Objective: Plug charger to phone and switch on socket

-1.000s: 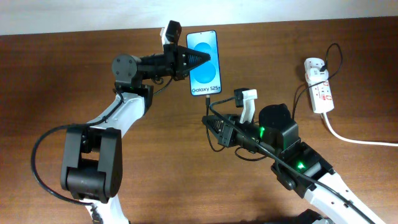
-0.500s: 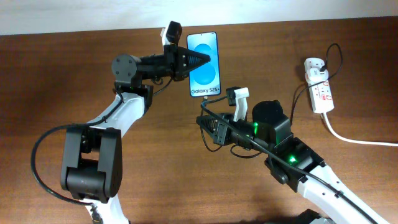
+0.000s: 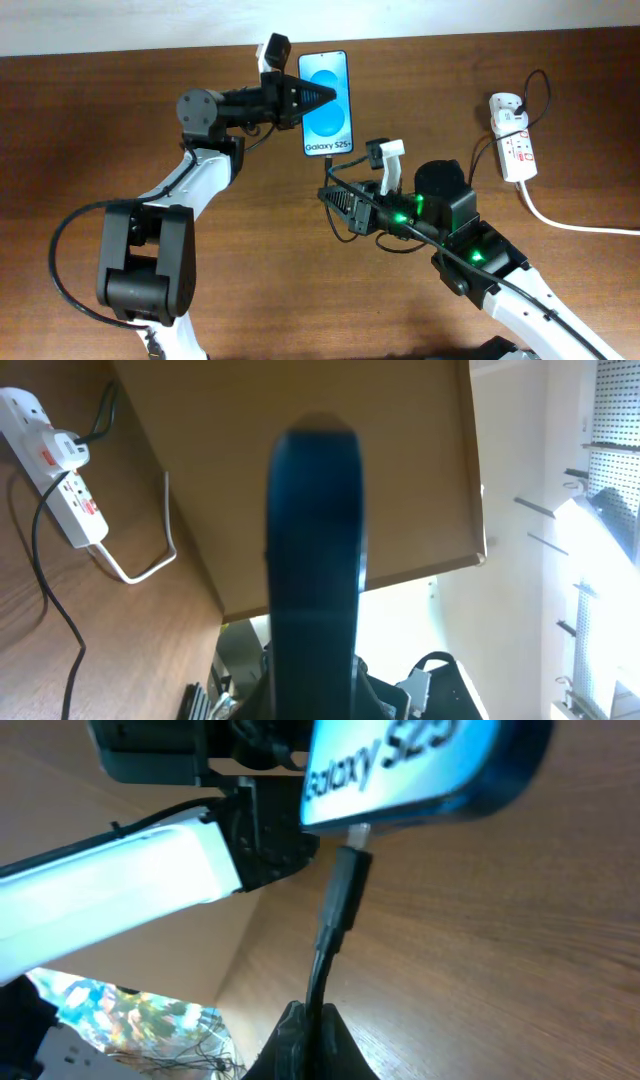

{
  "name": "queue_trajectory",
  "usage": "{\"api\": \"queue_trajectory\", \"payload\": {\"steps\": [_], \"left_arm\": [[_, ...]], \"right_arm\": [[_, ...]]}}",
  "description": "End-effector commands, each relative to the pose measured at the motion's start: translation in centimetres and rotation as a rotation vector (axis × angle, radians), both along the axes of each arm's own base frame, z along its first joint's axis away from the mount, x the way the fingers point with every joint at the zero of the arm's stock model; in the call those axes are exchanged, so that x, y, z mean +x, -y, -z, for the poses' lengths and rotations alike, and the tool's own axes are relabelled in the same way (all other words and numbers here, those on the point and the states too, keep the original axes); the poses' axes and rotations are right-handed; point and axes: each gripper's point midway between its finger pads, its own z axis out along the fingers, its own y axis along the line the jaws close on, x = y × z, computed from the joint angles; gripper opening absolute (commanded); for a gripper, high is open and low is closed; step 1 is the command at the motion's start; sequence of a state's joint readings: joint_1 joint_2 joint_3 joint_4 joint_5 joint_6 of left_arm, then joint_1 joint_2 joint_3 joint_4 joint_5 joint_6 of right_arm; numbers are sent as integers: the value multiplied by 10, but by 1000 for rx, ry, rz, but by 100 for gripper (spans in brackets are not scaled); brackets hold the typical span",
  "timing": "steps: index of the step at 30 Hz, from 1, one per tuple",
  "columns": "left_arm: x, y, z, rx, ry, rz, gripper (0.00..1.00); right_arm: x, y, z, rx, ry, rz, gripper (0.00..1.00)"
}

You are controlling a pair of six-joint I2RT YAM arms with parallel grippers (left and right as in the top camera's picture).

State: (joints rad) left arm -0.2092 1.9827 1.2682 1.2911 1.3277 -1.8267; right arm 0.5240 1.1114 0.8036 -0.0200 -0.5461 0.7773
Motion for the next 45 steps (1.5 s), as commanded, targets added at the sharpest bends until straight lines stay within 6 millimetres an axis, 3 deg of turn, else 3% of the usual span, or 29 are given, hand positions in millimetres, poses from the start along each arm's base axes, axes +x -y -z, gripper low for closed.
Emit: {"api": "queue_trajectory", "payload": {"steps": [1, 6, 11, 14, 19, 22, 28, 30, 38, 40, 42, 45], "left_arm": [[-24, 5, 5, 65, 48, 124, 0], [-26, 5, 7, 73, 50, 135, 0], [-22, 5, 4, 62, 47, 117, 0], [-20, 5, 3, 54, 46, 105, 0], [-15, 5, 0, 33, 68, 73, 0], [-12, 5, -2, 23, 66, 56, 0], [-13, 5, -2, 22, 66, 56, 0], [-14, 5, -1, 27, 67, 63, 0], [-24, 10, 3, 50, 73, 115, 0], [-29, 16, 4, 56, 75, 140, 0], [-32, 19, 4, 57, 75, 150, 0], [-32, 19, 4, 57, 75, 150, 0]], "right_arm": [[25, 21, -22, -8, 113, 136, 5], [31, 25, -22, -22, 125, 176, 9], [24, 28, -2, -86, 67, 159, 36], [18, 31, -9, -101, 86, 151, 49], [-5, 48, -36, -165, 121, 169, 57], [-12, 47, -37, -232, 154, 244, 59], [-2, 23, 5, -488, 206, 416, 57], [4, 18, 12, -527, 207, 437, 51], [19, 3, 0, -501, 219, 459, 28], [20, 2, -1, -496, 222, 460, 15], [20, 2, -1, -496, 221, 458, 14], [14, -7, 2, -480, 203, 398, 23]]}}
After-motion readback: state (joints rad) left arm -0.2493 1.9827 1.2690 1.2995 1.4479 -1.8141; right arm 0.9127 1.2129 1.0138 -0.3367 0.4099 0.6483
